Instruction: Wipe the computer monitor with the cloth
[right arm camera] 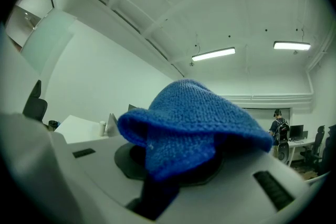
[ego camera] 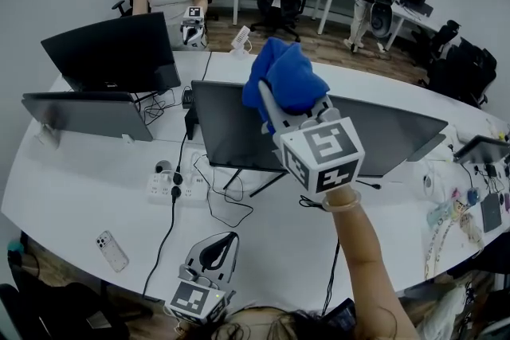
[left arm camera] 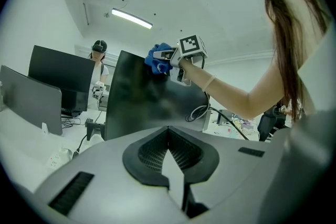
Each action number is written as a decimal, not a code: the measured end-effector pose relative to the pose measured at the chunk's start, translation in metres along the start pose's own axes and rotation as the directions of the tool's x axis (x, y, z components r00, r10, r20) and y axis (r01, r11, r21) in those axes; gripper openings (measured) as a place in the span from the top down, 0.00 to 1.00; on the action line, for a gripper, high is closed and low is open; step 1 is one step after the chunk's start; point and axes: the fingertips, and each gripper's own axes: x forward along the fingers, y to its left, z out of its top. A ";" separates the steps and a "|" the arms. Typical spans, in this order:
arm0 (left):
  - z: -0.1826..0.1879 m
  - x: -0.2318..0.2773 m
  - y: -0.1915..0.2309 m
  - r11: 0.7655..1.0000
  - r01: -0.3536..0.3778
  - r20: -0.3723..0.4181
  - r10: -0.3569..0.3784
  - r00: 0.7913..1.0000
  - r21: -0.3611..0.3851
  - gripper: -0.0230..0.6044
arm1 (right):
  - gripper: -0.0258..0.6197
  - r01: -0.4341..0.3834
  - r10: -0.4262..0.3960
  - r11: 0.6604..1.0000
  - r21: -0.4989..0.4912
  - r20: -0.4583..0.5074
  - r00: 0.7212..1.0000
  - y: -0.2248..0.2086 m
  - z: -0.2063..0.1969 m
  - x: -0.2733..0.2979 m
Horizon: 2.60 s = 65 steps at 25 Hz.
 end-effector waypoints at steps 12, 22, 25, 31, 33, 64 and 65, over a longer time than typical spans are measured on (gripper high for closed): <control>0.003 0.008 -0.026 1.000 -0.013 0.003 0.013 1.000 0.018 0.95 | 0.83 0.002 -0.002 1.000 -0.005 0.009 1.000 -0.019 -0.005 -0.017; 0.001 0.013 -0.047 0.999 -0.034 -0.016 0.035 0.999 0.028 0.95 | 0.83 -0.019 0.019 1.000 -0.015 0.009 1.000 -0.027 -0.007 -0.026; 0.000 0.014 -0.054 0.999 -0.040 -0.021 0.041 0.999 0.033 0.95 | 0.83 -0.023 0.023 1.000 -0.014 0.011 1.000 -0.030 -0.007 -0.028; 0.001 0.015 -0.075 0.998 -0.047 -0.023 0.048 0.999 0.033 0.95 | 0.83 -0.031 0.031 1.000 -0.007 0.004 1.000 -0.036 -0.008 -0.033; 0.001 0.014 -0.080 0.998 -0.053 -0.023 0.054 0.998 0.032 0.95 | 0.83 -0.035 0.035 0.999 -0.008 0.003 0.999 -0.036 -0.009 -0.033; 0.002 0.034 -0.109 0.998 -0.041 0.007 0.041 0.999 0.042 0.95 | 0.83 -0.017 0.017 1.000 -0.015 -0.009 1.000 -0.072 -0.020 -0.061; 0.002 0.035 -0.110 0.998 -0.042 0.008 0.041 0.999 0.041 0.95 | 0.83 -0.018 0.018 1.000 -0.015 -0.010 1.000 -0.072 -0.021 -0.062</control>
